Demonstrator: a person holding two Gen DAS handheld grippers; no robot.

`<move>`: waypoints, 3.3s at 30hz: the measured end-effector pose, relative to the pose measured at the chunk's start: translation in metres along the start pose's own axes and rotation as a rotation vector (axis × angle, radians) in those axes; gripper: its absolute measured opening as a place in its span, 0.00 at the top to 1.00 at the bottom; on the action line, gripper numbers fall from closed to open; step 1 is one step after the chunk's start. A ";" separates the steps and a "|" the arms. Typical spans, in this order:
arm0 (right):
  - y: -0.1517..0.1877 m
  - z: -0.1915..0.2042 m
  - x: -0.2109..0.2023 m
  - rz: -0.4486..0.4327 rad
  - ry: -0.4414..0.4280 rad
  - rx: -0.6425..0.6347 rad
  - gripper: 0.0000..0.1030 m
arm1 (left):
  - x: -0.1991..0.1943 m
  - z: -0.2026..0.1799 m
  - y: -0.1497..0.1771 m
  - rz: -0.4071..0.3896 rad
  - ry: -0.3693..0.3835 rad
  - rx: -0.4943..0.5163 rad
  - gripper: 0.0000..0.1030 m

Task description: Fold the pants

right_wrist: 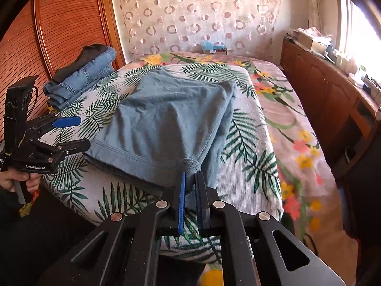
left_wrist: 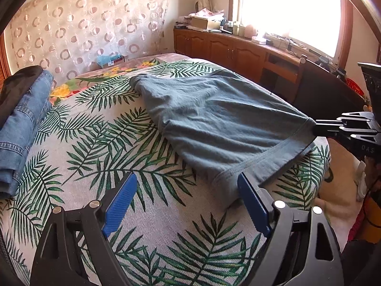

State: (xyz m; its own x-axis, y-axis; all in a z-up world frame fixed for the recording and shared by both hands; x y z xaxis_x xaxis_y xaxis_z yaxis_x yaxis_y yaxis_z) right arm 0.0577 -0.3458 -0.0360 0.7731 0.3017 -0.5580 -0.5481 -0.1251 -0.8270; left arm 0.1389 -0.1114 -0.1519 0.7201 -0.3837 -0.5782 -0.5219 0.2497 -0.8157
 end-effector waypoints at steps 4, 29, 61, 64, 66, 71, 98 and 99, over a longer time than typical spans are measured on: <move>0.006 -0.002 0.005 0.020 0.006 0.028 0.93 | -0.002 -0.001 0.004 0.007 0.019 0.003 0.16; 0.003 0.003 0.007 -0.035 0.017 0.056 0.88 | 0.002 -0.028 0.012 0.039 0.135 0.031 0.70; 0.005 -0.001 0.011 -0.015 0.016 0.062 0.87 | -0.020 -0.038 0.013 0.034 0.124 0.059 0.89; 0.005 0.001 0.009 -0.020 0.014 0.055 0.87 | -0.022 -0.037 0.009 0.022 0.099 0.059 0.84; 0.005 0.004 0.008 -0.024 0.012 0.049 0.87 | -0.024 -0.034 0.006 0.017 0.069 0.061 0.78; 0.006 0.003 0.009 -0.023 0.007 0.050 0.87 | -0.022 -0.026 0.000 0.006 0.034 0.044 0.53; 0.008 -0.004 0.006 -0.042 0.041 0.089 0.69 | 0.008 -0.016 0.008 0.063 0.013 -0.024 0.16; 0.008 -0.002 0.006 -0.042 0.034 0.084 0.69 | 0.009 -0.017 0.009 0.066 0.013 -0.022 0.16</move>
State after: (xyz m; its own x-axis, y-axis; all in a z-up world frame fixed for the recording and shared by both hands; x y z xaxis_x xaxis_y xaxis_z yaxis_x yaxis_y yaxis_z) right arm 0.0588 -0.3473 -0.0468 0.8055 0.2729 -0.5260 -0.5386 -0.0329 -0.8419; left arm 0.1329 -0.1278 -0.1640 0.6778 -0.3791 -0.6299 -0.5778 0.2552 -0.7753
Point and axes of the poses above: each gripper's, at about its wrist camera, not at the fingertips, and x roughly the way its jaws point, z to its left, y to its underside, the point moved 4 cm from there along x, roughly the way its jaws point, and after that the axes turned 10 degrees about -z, right-handed, at the moved point
